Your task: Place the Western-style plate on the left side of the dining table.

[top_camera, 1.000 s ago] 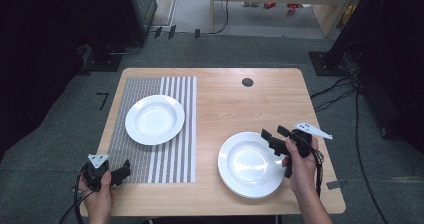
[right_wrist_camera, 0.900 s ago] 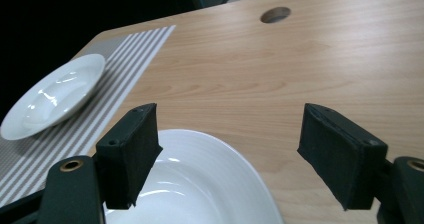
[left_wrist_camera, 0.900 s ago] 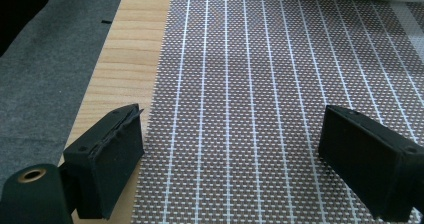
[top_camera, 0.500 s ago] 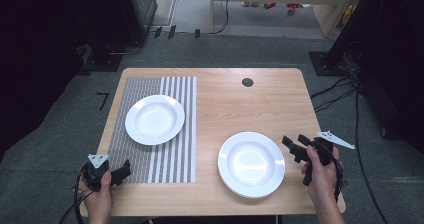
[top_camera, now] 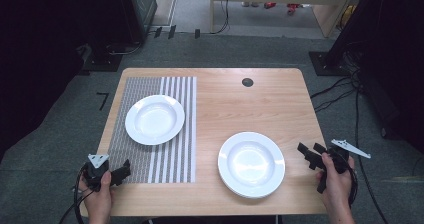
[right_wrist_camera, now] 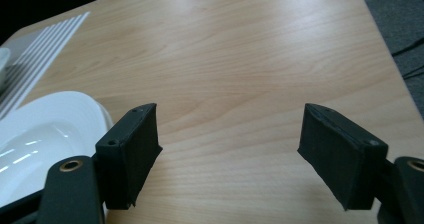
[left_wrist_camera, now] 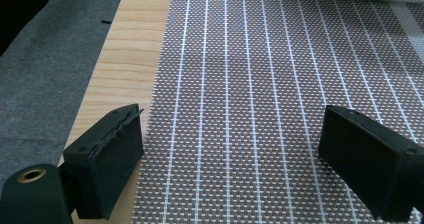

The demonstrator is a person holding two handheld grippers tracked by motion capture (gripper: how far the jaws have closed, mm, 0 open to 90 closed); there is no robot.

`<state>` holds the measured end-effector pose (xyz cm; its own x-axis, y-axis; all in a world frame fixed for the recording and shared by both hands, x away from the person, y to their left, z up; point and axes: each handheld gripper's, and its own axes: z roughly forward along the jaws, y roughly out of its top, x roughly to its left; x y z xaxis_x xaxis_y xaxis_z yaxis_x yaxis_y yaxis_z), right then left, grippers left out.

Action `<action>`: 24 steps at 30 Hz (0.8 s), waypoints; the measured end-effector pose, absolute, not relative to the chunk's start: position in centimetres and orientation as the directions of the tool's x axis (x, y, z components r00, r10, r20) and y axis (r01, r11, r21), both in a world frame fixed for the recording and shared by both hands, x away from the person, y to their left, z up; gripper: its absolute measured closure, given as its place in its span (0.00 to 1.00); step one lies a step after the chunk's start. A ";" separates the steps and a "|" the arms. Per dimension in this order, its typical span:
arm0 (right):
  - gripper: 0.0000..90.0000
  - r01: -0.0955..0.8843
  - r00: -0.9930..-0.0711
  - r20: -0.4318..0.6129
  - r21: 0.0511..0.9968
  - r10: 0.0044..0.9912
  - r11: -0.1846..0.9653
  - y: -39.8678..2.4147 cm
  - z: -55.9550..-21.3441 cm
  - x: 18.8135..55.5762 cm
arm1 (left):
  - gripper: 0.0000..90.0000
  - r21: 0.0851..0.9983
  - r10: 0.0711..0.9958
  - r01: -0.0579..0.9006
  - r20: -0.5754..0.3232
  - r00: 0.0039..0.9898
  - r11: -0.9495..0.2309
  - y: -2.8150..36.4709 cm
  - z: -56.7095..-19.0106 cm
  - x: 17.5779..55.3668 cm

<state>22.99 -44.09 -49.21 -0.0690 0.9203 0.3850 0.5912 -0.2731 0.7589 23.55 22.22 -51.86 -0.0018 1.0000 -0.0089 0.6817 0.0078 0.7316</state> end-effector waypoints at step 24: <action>0.26 0.628 0.028 0.311 0.734 0.950 -0.259 -47.2 -52.3 20.8 | 0.12 0.732 1.000 0.682 -0.009 -0.002 0.008 22.2 -51.9 23.6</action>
<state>20.82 -47.20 -52.32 0.0285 0.9499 0.3114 0.6280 -0.2594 0.7337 23.55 22.22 -51.86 -0.0021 1.0000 -0.0091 0.6817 0.0081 0.7316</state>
